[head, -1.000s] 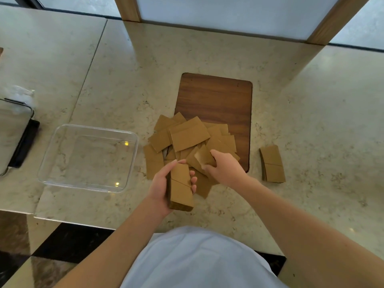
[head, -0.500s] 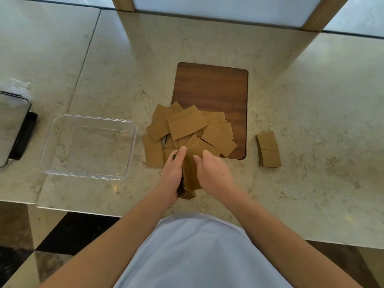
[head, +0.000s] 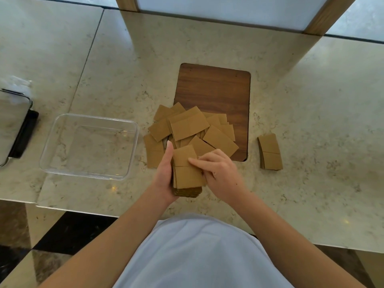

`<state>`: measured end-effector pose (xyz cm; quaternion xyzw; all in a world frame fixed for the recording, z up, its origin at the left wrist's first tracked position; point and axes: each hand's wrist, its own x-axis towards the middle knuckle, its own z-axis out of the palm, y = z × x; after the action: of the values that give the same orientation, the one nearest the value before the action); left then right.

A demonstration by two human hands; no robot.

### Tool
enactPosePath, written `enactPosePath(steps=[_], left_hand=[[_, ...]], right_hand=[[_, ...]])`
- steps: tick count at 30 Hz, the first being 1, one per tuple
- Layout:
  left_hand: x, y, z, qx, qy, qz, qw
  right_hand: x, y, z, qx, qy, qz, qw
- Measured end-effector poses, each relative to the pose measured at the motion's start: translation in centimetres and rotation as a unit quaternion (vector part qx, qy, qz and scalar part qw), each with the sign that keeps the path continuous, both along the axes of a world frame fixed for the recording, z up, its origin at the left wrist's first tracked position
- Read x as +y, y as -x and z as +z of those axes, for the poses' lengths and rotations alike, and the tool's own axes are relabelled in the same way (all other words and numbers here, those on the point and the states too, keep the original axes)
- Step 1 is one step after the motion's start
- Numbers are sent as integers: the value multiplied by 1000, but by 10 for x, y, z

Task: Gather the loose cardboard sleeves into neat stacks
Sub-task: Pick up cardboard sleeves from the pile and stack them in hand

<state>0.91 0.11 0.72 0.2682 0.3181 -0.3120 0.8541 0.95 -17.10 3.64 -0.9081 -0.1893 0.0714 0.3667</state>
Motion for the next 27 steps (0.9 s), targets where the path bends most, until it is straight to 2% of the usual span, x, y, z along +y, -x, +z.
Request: enactPosePath(steps=[3, 6, 9, 12, 14, 18, 22, 27], left_hand=[[-1, 0, 0, -32, -18, 12, 999], [-2, -2, -2, -15, -1, 38, 999], [0, -4, -5, 4, 18, 62, 998], [3, -5, -8, 23, 20, 74, 997], [6, -5, -7, 21, 18, 63, 998], [11, -6, -4, 32, -22, 9, 999], [7, -6, -8, 67, -86, -6, 994], [7, -7, -14, 71, -120, 10, 990]], right_hand=[[-7, 0, -9, 74, 20, 10, 997], [-12, -15, -20, 119, -27, -109, 987], [-13, -35, -39, 147, 64, -179, 971], [-7, -46, -56, 174, 192, -163, 952], [-2, -48, -65, 152, 229, -157, 948], [3, -47, -71, 120, 207, -180, 954], [4, -47, -66, 191, 162, -188, 950], [-3, -40, -53, 231, -2, -219, 948]])
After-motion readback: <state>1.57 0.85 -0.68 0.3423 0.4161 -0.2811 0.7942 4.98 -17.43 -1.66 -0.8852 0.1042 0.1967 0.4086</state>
